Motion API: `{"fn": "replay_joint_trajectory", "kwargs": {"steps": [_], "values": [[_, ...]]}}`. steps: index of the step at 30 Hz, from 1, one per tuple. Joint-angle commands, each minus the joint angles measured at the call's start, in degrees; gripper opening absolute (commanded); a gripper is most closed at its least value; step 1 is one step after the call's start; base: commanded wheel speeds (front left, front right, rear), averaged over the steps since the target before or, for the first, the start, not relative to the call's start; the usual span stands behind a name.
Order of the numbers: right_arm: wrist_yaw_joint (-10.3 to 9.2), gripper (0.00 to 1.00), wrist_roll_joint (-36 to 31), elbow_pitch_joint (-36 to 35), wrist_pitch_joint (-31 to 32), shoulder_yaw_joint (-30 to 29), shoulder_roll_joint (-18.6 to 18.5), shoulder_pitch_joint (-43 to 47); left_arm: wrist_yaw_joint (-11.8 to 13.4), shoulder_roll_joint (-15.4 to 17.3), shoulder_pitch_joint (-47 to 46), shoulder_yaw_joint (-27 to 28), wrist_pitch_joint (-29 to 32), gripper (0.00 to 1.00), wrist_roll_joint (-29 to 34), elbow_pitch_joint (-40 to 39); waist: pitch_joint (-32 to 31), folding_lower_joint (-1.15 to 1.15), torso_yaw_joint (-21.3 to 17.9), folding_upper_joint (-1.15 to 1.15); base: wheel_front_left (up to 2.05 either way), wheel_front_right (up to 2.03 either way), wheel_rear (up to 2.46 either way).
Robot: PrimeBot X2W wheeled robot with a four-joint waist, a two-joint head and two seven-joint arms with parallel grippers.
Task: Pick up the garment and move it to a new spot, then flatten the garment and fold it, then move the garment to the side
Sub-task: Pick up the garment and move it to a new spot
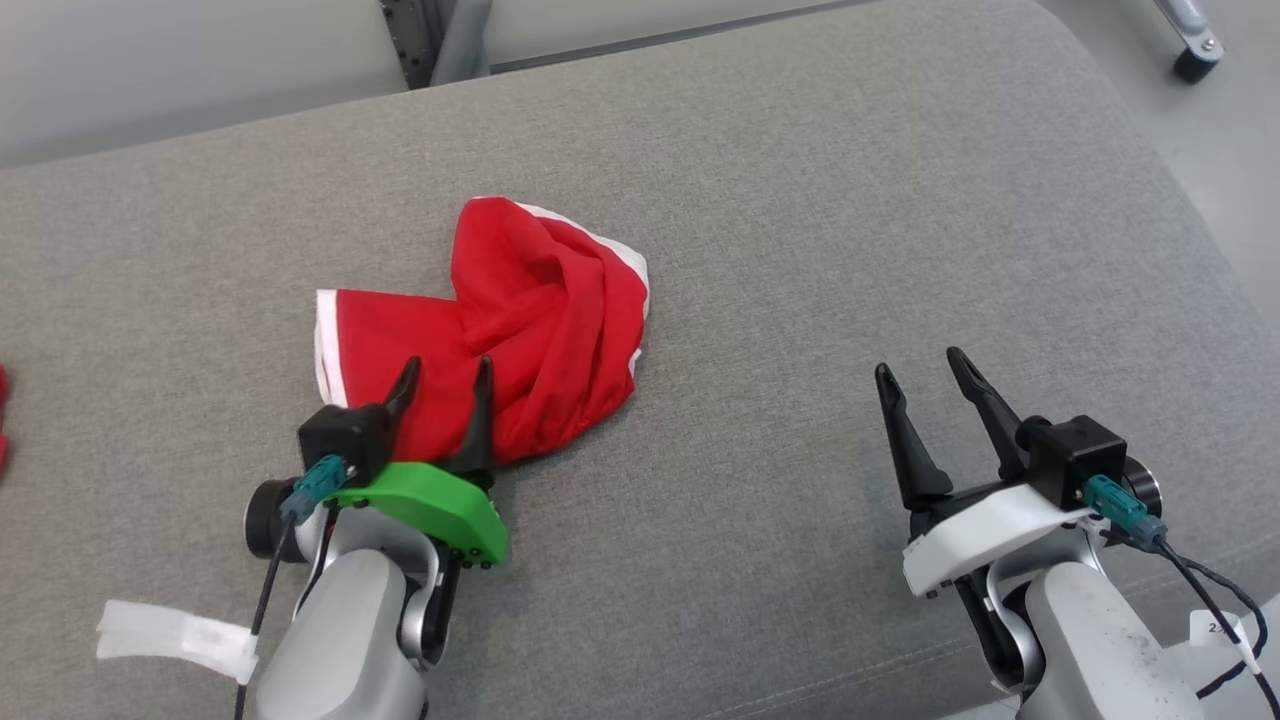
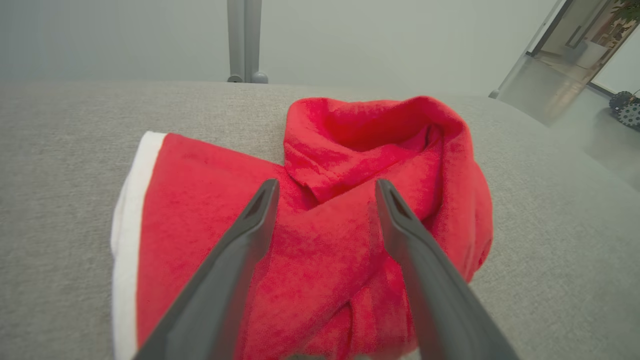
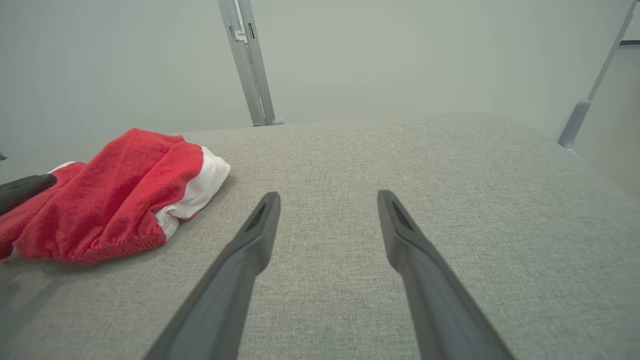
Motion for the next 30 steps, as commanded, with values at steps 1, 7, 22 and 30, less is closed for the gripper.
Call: {"fn": "replay_joint_trajectory", "kwargs": {"steps": [1,7,22,30], "values": [[-0.02,1.0,0.11,-0.02,-0.15,-0.13,0.16,0.85,0.2,0.58,2.18,1.98,-0.03,1.0,1.57,-1.87,-2.43,0.0,2.69,0.0,0.0,0.0,0.0],[-0.02,1.0,-0.32,0.17,-0.16,0.55,0.61,2.15,-0.48,0.79,11.4,9.8,-0.03,1.0,8.03,-11.19,-5.32,0.0,5.24,0.0,0.0,0.0,0.0],[-0.02,1.0,-0.25,1.5,-0.15,1.65,0.97,5.36,-0.86,0.11,28.42,21.9,-0.04,1.0,14.33,-22.9,-9.34,0.0,6.69,0.0,0.0,0.0,0.0],[-0.02,1.0,-0.25,1.83,-0.15,1.41,0.98,6.6,-0.04,0.13,30.66,20.82,-0.04,1.0,13.58,-24.18,-10.14,0.0,6.59,0.0,0.0,0.0,0.0]]}}
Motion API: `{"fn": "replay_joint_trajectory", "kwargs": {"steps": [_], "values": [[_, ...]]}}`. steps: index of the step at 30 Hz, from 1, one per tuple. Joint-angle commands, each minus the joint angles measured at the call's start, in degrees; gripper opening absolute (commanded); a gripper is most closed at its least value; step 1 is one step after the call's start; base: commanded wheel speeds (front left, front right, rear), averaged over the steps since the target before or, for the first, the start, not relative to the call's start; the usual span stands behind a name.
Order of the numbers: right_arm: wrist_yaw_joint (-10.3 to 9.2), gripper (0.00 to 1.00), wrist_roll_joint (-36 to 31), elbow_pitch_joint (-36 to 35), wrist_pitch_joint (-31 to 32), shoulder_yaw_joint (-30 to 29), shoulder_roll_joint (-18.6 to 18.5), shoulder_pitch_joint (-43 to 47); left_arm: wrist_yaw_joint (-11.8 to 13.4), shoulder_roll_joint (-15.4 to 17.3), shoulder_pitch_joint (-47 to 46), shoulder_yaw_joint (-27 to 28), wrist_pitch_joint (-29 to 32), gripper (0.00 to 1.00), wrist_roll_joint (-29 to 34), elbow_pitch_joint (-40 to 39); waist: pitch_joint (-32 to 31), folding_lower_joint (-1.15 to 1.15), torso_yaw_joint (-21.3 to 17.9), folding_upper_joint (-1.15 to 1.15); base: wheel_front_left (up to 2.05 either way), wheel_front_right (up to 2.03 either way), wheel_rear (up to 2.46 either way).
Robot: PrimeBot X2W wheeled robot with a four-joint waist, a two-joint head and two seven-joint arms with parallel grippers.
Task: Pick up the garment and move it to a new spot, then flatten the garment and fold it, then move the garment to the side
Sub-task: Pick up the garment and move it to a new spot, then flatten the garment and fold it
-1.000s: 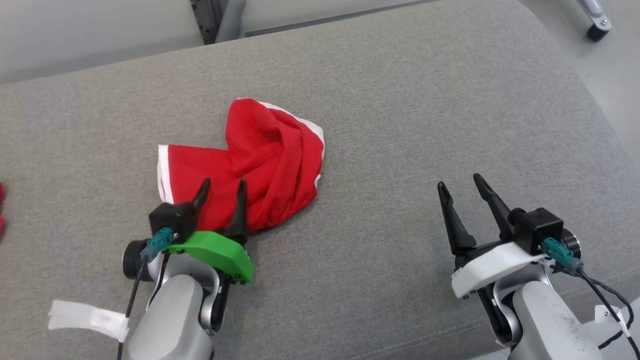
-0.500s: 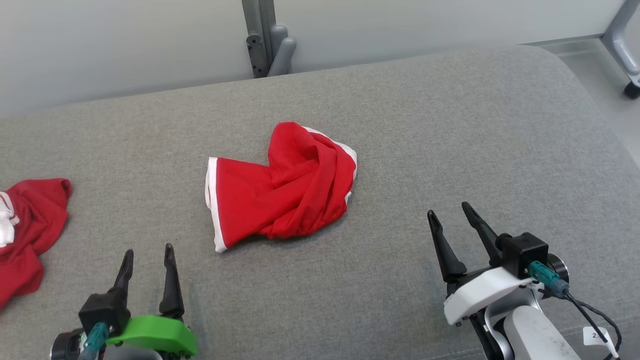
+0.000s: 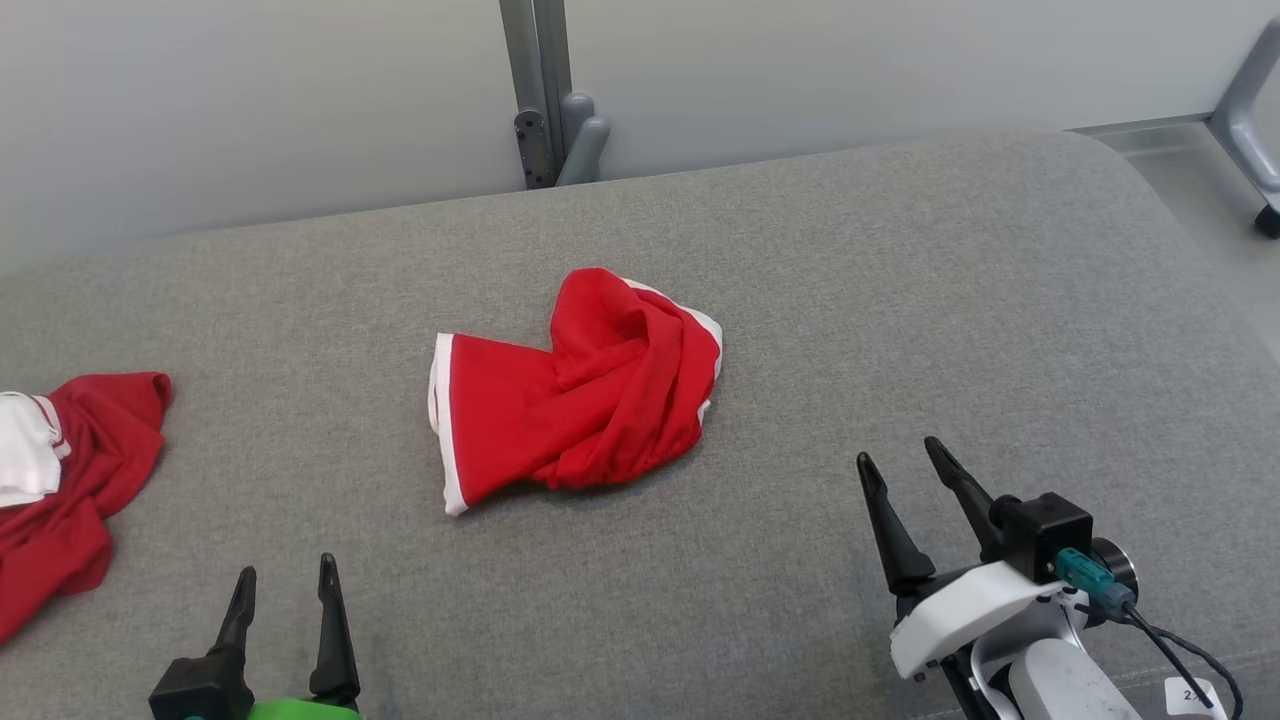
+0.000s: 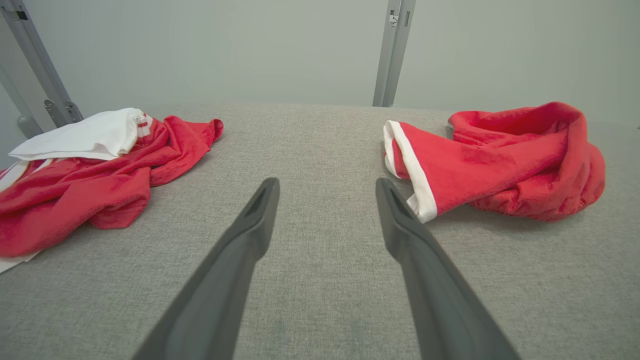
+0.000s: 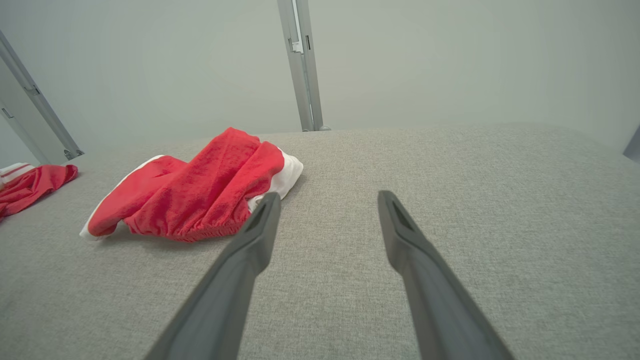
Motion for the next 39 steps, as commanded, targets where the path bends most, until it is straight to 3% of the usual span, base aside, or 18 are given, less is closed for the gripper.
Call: {"fn": "replay_joint_trajectory", "kwargs": {"steps": [1,11,26,37,38,39], "values": [[-0.02,1.0,-0.05,0.06,-0.16,0.06,-0.11,0.71,0.13,0.05,0.43,-0.08,-0.05,1.0,0.24,-0.25,-0.02,0.0,-0.05,0.0,0.0,0.0,0.0],[-0.02,1.0,0.39,0.45,-0.15,1.55,-0.26,0.14,0.16,0.06,-1.19,-1.95,-0.05,1.0,-0.66,-0.47,1.54,0.0,1.07,0.0,0.0,0.0,0.0],[-0.02,1.0,3.31,10.6,-0.15,7.41,-2.16,-12.8,0.25,0.11,-8.12,-10.51,-0.05,1.0,-3.15,-0.69,13.83,0.0,12.21,0.0,0.0,0.0,0.0],[-0.02,1.0,7.21,17.48,-0.15,8.06,-2.57,-17.81,0.78,0.09,-10.09,-12.48,-0.04,1.0,-4.49,-0.53,16.06,0.0,16.31,0.0,0.0,0.0,0.0],[-0.02,0.42,7.81,19.23,-0.15,8.64,-2.78,-18.19,0.6,0.09,-10.0,-12.42,-0.05,1.0,-4.41,-0.53,16.05,0.0,16.67,0.0,0.0,0.0,0.0],[-0.02,0.07,7.89,20.11,-0.07,9.02,-3.0,-18.55,0.63,0.09,-9.86,-12.37,-0.05,1.0,-4.57,-0.36,15.99,0.0,16.8,0.0,0.0,0.0,0.0]]}}
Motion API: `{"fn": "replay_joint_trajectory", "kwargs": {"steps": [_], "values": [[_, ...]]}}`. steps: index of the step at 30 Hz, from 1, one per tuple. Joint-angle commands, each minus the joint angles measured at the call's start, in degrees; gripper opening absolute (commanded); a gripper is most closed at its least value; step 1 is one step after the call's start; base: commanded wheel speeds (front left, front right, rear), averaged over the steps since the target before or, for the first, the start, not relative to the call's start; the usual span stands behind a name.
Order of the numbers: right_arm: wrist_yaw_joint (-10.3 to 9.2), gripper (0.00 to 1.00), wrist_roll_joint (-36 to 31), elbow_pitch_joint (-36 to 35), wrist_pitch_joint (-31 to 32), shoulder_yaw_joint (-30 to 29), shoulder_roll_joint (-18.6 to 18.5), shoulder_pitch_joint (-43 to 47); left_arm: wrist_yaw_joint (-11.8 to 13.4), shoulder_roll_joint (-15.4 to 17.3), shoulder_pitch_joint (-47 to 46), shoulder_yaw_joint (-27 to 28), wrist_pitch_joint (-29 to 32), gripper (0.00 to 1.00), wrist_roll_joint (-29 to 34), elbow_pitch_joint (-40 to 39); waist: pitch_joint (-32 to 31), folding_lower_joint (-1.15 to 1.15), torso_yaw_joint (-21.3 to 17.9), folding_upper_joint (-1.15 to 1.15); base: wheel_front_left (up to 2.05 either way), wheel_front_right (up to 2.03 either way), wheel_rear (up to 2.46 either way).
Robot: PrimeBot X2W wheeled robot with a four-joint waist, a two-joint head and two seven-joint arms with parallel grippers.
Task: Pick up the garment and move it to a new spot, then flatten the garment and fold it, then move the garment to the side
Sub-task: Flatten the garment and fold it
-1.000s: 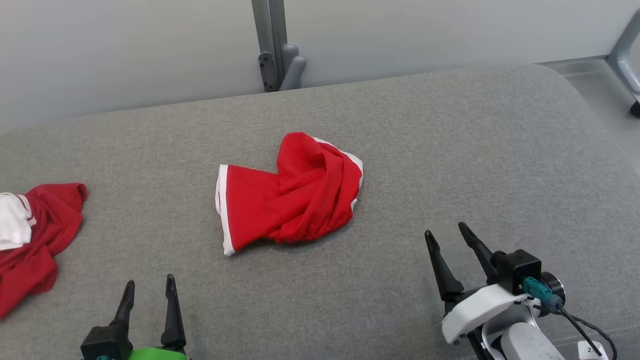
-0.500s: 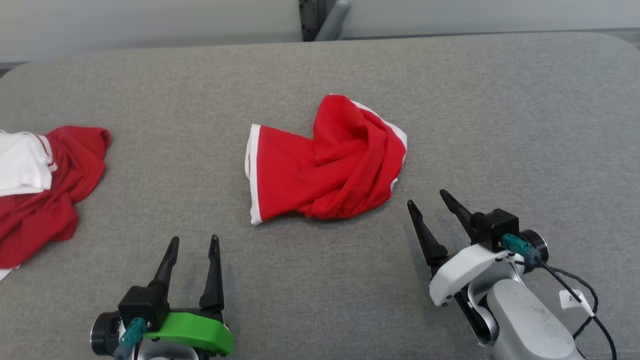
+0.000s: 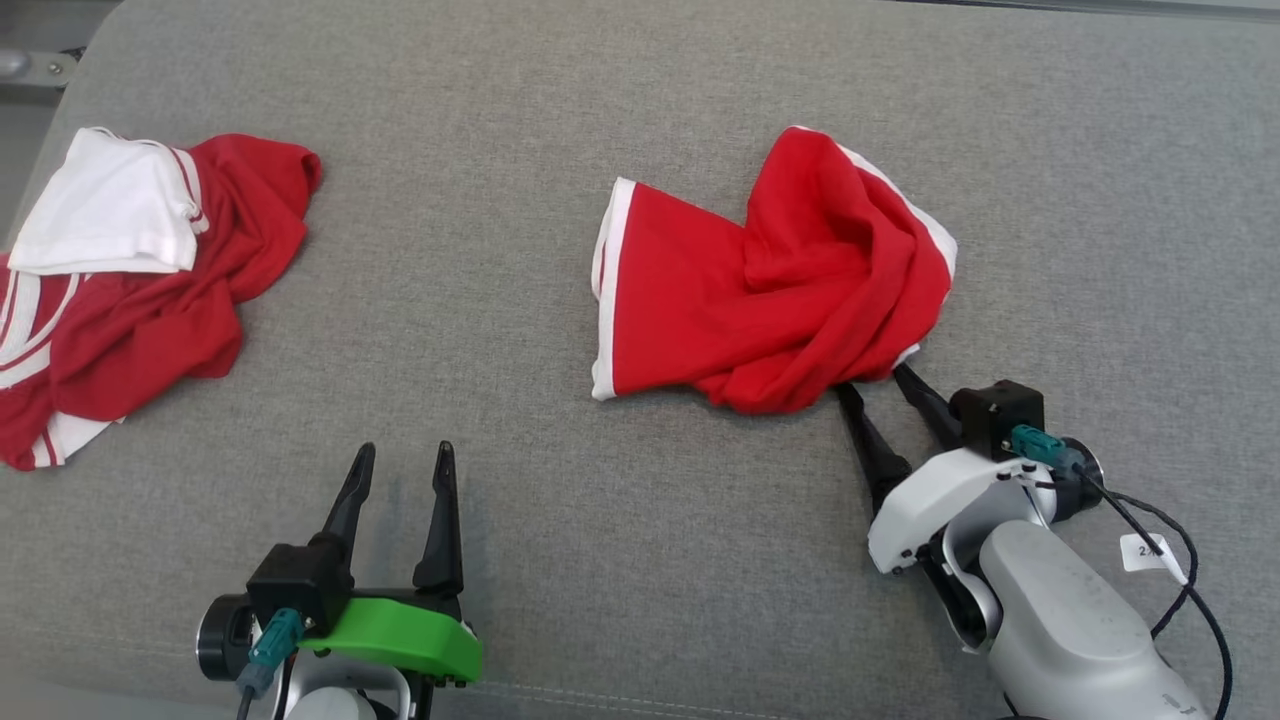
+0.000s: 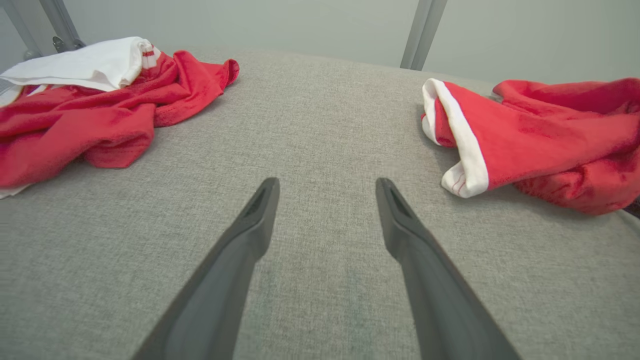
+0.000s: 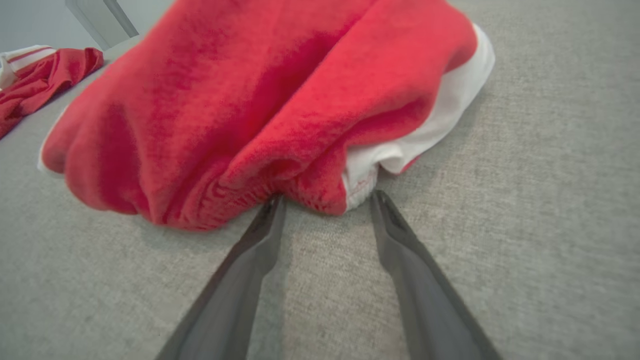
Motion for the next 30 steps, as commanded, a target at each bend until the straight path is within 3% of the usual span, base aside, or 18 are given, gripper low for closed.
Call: {"fn": "replay_joint_trajectory", "kwargs": {"steps": [1,2,10,18,24,30], "values": [[-0.02,0.07,0.19,0.41,0.12,0.11,-0.54,-0.34,0.05,0.15,-0.4,0.02,-0.04,1.0,-0.19,0.08,0.81,0.0,1.02,0.0,0.0,0.0,0.0],[-0.02,0.0,0.48,1.11,0.19,0.43,-0.73,-0.61,0.03,0.15,-0.27,0.05,-0.04,1.0,-0.34,0.18,0.71,0.0,1.12,0.0,0.0,0.0,0.0],[-0.05,0.0,0.59,-2.92,0.1,-2.61,-5.03,-1.56,-0.25,0.16,0.78,-0.03,-0.04,1.0,-1.94,0.56,-1.31,0.0,0.04,0.0,0.0,0.0,0.0],[-0.04,0.0,-2.14,-14.64,0.09,-3.81,-7.25,-4.99,-0.15,0.16,1.57,-1.15,-0.03,1.0,-3.35,1.34,-4.2,0.0,-0.53,0.0,0.0,0.0,0.0],[-0.04,0.0,-1.58,-21.53,0.09,2.47,-6.58,-9.14,-0.39,0.16,2.98,-1.46,-0.04,1.0,-4.21,2.5,-5.94,0.0,0.03,0.0,0.0,0.0,0.0],[-0.04,0.0,4.92,-24.37,0.09,9.96,-3.36,-15.03,-0.87,0.16,3.68,-2.41,-0.04,1.0,-4.7,3.81,-6.53,0.0,1.87,0.0,0.0,0.0,0.0]]}}
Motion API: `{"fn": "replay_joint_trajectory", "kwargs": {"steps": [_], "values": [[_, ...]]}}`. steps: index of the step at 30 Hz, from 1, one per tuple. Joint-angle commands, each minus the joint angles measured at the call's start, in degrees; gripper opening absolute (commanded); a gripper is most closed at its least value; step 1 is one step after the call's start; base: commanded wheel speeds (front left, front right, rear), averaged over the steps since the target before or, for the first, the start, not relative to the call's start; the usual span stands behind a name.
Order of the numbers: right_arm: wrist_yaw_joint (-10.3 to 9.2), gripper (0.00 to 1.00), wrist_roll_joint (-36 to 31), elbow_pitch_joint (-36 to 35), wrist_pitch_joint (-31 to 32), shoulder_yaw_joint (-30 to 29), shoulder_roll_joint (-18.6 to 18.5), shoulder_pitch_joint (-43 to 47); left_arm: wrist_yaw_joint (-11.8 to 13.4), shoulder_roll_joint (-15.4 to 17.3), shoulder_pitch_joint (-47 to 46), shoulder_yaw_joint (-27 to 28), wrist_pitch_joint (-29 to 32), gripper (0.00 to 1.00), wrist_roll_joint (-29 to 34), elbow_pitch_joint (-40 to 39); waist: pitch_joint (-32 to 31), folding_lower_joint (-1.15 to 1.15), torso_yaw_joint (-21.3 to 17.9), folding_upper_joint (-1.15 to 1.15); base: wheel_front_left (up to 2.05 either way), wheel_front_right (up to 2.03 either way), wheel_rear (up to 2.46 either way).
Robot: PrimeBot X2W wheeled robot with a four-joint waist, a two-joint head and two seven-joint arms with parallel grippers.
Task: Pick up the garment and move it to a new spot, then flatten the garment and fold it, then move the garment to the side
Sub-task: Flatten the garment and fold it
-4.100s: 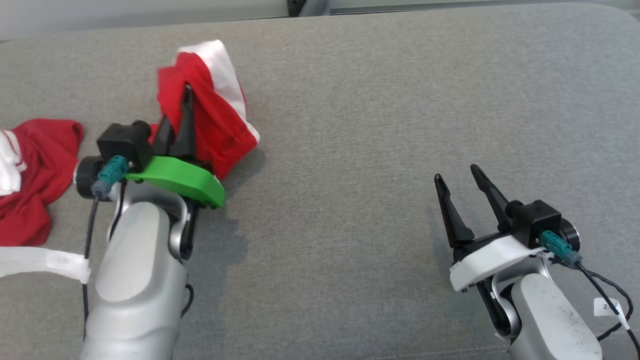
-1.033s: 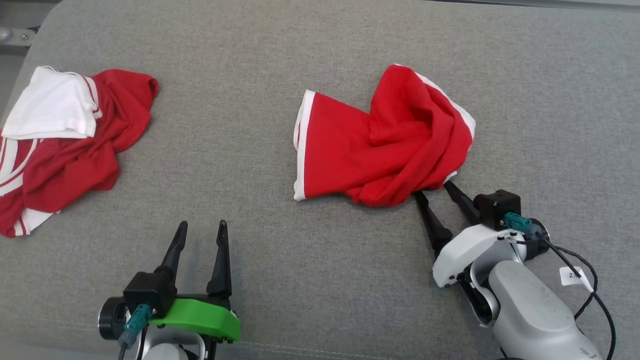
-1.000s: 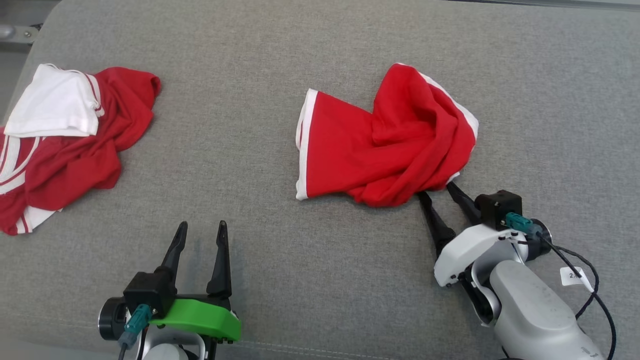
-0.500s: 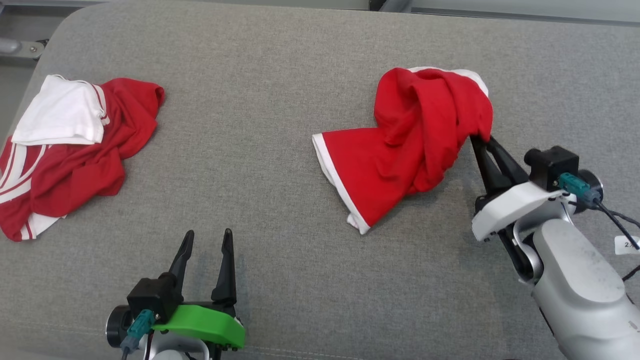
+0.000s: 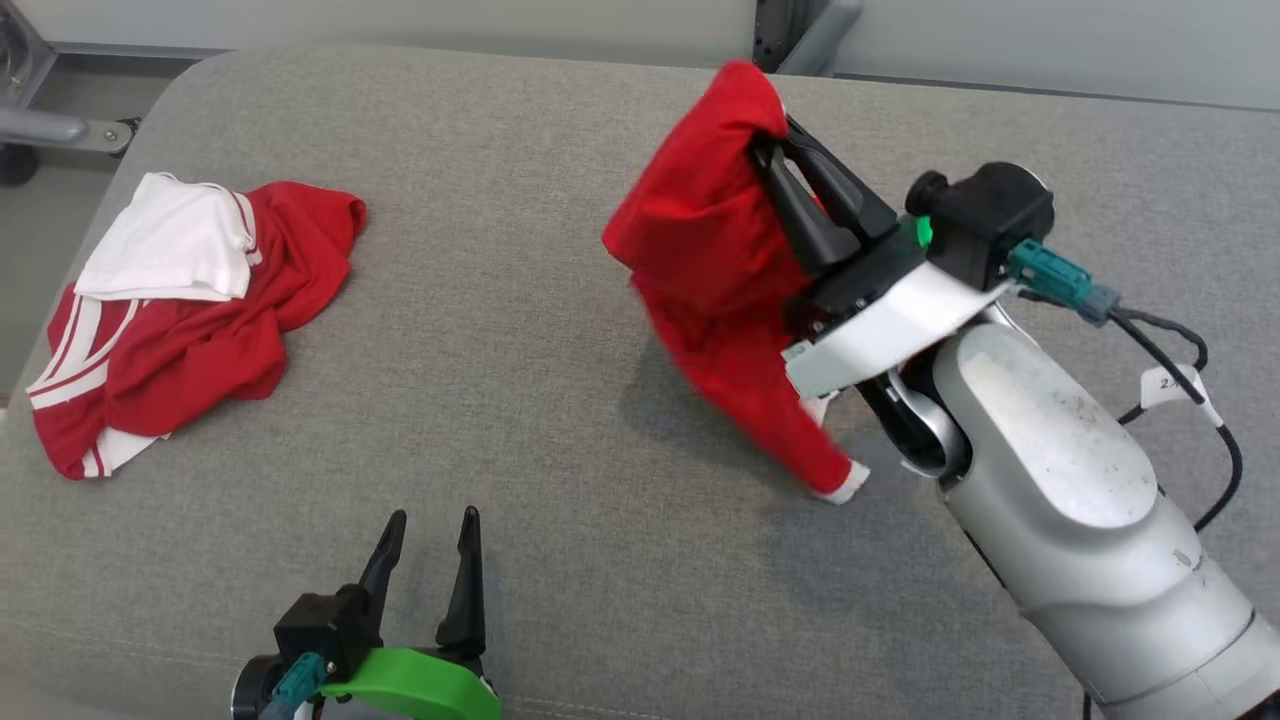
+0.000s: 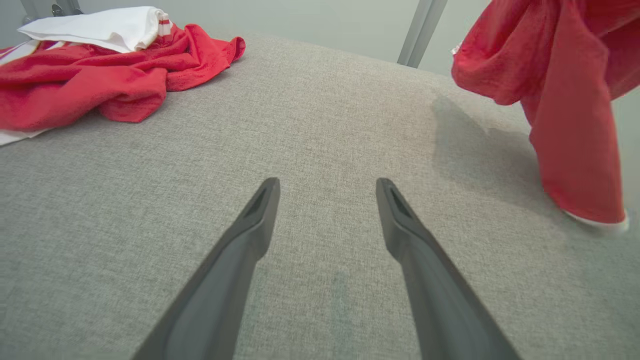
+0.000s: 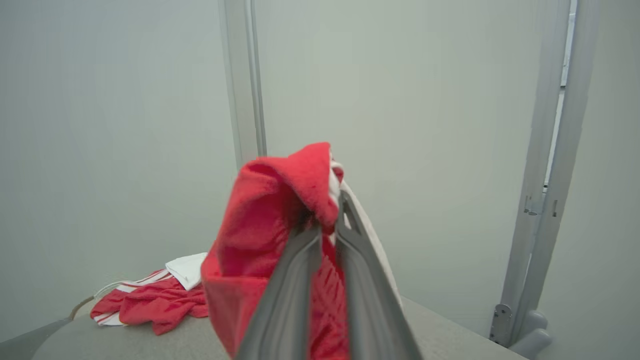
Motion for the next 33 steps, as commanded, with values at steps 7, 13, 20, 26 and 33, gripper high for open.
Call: {"fn": "replay_joint_trajectory", "kwargs": {"steps": [7,13,20,26,33], "values": [[-0.08,0.0,3.66,-1.0,-0.03,-2.71,0.26,-1.88,-0.25,0.18,0.86,0.02,-0.05,1.0,-0.67,0.7,-0.27,0.0,2.8,0.0,0.0,0.0,0.0],[-0.08,0.0,2.86,9.22,-0.04,-4.49,-5.76,2.5,-0.18,0.16,1.14,0.36,-0.04,1.0,-0.77,0.68,0.36,0.0,2.8,0.0,0.0,0.0,0.0],[-0.09,0.0,-0.13,23.84,-0.03,-7.24,-13.69,7.42,-0.25,0.17,-0.02,0.07,-0.05,1.0,-0.07,0.92,0.87,0.0,0.5,0.0,0.0,0.0,0.0],[-0.08,1.0,-4.46,31.26,-0.03,-16.78,-13.8,5.78,-0.75,0.17,-0.95,0.44,-0.05,1.0,1.07,1.53,0.51,0.0,-1.56,0.0,0.0,0.0,0.0],[-0.09,1.0,-9.31,23.34,-0.03,-21.69,-7.22,9.13,-1.1,0.18,-0.41,1.04,-0.04,1.0,1.53,2.1,-0.5,0.0,-3.34,0.0,0.0,0.0,0.0]]}}
